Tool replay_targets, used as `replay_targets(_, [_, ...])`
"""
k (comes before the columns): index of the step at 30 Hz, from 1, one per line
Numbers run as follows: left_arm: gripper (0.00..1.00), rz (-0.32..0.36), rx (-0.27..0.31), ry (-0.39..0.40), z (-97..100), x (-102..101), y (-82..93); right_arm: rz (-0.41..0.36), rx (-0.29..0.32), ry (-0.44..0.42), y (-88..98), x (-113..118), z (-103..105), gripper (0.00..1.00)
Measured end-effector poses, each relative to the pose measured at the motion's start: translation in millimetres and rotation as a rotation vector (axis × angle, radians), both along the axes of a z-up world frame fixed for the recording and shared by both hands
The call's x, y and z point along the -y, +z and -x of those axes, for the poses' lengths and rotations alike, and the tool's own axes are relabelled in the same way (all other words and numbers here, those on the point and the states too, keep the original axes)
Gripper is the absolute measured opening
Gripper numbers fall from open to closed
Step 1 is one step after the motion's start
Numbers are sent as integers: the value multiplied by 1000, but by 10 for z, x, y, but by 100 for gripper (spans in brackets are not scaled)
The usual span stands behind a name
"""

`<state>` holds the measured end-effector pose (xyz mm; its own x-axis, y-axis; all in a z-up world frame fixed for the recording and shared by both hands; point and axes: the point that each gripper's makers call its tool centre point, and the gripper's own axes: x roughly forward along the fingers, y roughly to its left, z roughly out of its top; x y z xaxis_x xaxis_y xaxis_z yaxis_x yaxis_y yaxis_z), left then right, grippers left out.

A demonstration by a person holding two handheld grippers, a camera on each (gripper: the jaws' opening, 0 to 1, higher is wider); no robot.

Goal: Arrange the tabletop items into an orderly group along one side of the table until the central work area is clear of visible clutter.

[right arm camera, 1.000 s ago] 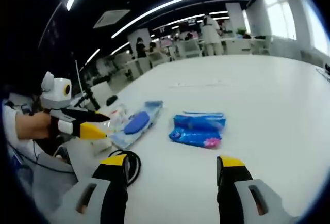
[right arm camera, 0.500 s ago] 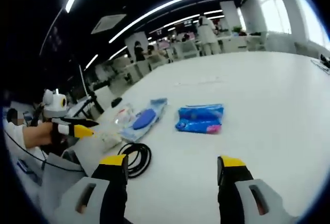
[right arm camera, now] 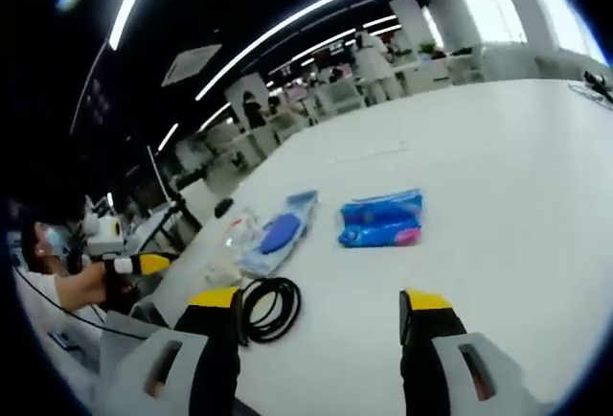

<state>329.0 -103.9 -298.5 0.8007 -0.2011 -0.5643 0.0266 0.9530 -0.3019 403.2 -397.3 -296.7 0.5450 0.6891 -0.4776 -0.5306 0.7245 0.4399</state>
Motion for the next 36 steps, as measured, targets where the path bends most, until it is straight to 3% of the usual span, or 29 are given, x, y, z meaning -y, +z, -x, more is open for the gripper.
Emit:
replay_targets(6, [86,-14,0,-1,59,-6,5,2,5,5,14,-11,-55,67])
replay_targets(8, [84,-37,42,-9,60,-23,64,6,-1,3,-8,-3,-47,66])
replay_targets(16, [87,-41,88,-27,241,-19,159,-2,-44,3,-122,-53,113,63])
replay_targets(24, [87,-146,187,-53,455,86,234,-12,-106,-12,-245,-117,296,60])
replay_targets(29, [93,-108,239,-58,572,170,131,-9,-130,-2,-276,-234,411,59])
replay_targets(32, [92,-120,188,-36,674,125,61,-7,-146,0,-302,-318,464,58])
replay_targets(34, [93,-131,254,-40,586,131,159,-7,-151,1,-324,-314,449,58])
replay_targets(36, [97,-83,251,-26,546,123,134,-4,-157,2,-338,-354,486,57])
